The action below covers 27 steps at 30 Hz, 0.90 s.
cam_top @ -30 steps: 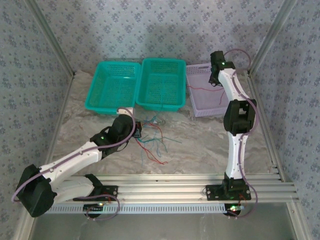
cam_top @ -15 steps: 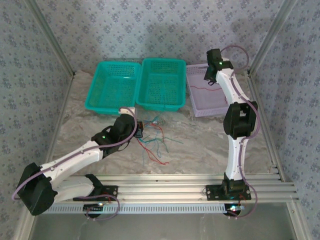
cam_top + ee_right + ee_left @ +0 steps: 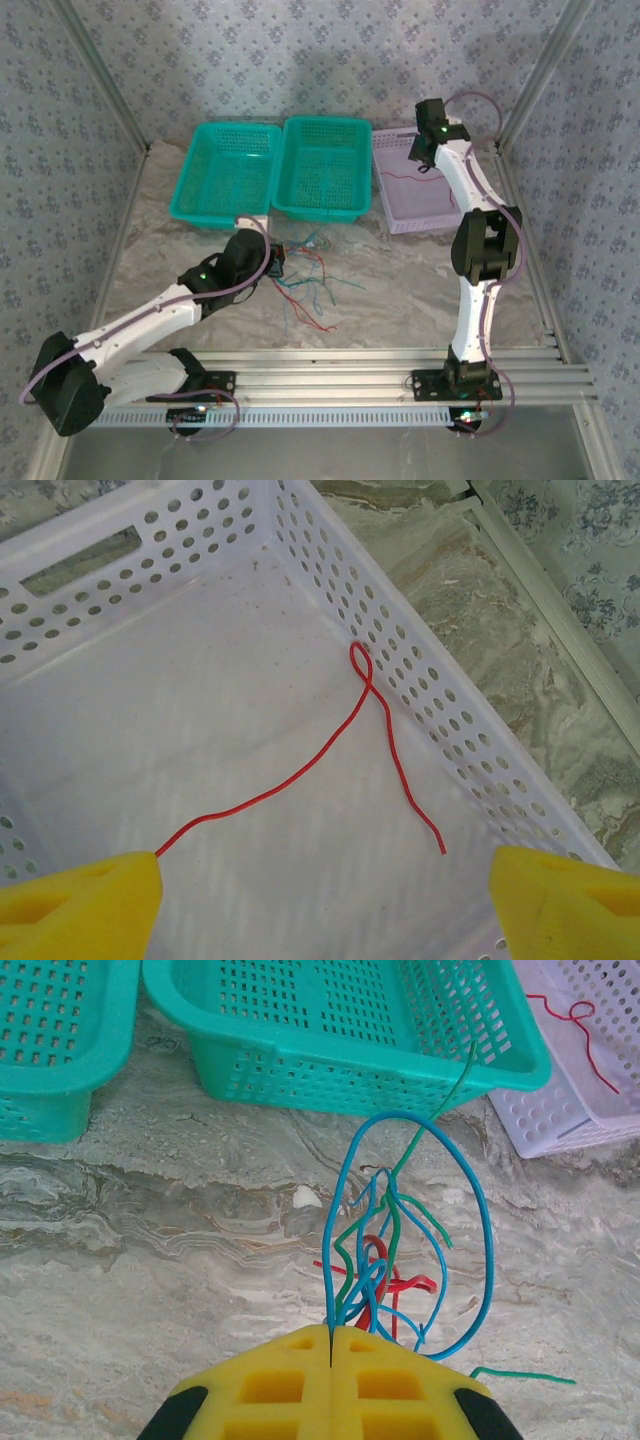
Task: Untangle the cables
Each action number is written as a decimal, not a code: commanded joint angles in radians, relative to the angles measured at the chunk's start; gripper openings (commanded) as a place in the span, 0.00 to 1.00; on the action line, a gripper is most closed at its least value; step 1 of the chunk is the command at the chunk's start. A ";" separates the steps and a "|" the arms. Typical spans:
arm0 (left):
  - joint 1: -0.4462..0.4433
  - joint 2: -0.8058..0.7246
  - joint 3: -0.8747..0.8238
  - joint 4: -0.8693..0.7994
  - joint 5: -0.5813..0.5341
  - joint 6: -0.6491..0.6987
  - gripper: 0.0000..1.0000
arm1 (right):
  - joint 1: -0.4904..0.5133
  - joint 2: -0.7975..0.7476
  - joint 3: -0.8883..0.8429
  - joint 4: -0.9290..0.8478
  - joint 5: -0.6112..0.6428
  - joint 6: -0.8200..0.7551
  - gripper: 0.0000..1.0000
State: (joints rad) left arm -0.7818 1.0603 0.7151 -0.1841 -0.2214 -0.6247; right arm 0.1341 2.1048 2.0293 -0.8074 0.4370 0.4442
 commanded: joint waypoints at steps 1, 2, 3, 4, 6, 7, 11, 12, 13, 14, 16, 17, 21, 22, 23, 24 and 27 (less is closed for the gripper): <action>-0.009 -0.039 -0.015 -0.006 -0.005 0.005 0.00 | 0.008 -0.049 -0.010 0.004 0.026 0.002 0.88; -0.009 -0.044 -0.018 -0.006 -0.005 0.005 0.00 | 0.012 -0.060 -0.017 0.008 0.032 0.014 0.88; -0.011 -0.050 -0.021 -0.008 -0.003 0.005 0.00 | 0.018 -0.076 -0.032 0.016 0.031 0.022 0.88; -0.011 -0.055 -0.023 -0.011 0.001 0.005 0.00 | 0.026 -0.095 -0.053 0.034 0.028 0.020 0.88; -0.010 -0.062 -0.025 -0.016 0.010 0.008 0.00 | 0.037 -0.140 -0.102 0.075 0.010 0.017 0.89; -0.010 -0.066 -0.025 -0.021 0.014 0.009 0.00 | 0.044 -0.169 -0.132 0.099 0.003 0.013 0.89; -0.014 -0.082 -0.029 -0.036 0.022 0.013 0.00 | 0.082 -0.284 -0.257 0.190 -0.015 0.012 0.89; -0.017 -0.088 -0.032 -0.039 0.022 0.013 0.00 | 0.092 -0.314 -0.295 0.201 -0.025 0.012 0.89; -0.018 -0.091 -0.034 -0.041 0.024 0.012 0.00 | 0.105 -0.350 -0.339 0.253 -0.033 0.013 0.89; -0.018 -0.095 -0.035 -0.042 0.026 0.011 0.00 | 0.115 -0.379 -0.376 0.280 -0.040 0.014 0.89; -0.022 -0.095 -0.034 -0.047 0.033 0.008 0.00 | 0.137 -0.445 -0.462 0.324 -0.054 0.019 0.90; -0.024 -0.094 -0.032 -0.049 0.036 0.008 0.00 | 0.147 -0.473 -0.500 0.341 -0.059 0.025 0.90; -0.038 -0.090 -0.027 -0.051 0.037 0.002 0.00 | 0.192 -0.620 -0.676 0.410 -0.074 0.049 0.90; -0.041 -0.091 -0.026 -0.048 0.039 -0.002 0.00 | 0.206 -0.660 -0.720 0.427 -0.071 0.051 0.90; -0.043 -0.091 -0.028 -0.045 0.039 -0.004 0.00 | 0.216 -0.690 -0.753 0.439 -0.073 0.051 0.90; -0.047 -0.091 -0.029 -0.042 0.040 -0.008 0.00 | 0.228 -0.721 -0.783 0.442 -0.081 0.054 0.90; -0.055 -0.081 -0.026 -0.034 0.048 -0.015 0.00 | 0.269 -0.807 -0.867 0.433 -0.094 0.055 0.90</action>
State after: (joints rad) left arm -0.8257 0.9833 0.6853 -0.2298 -0.1905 -0.6292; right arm 0.3729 1.3705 1.2194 -0.4088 0.3607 0.4786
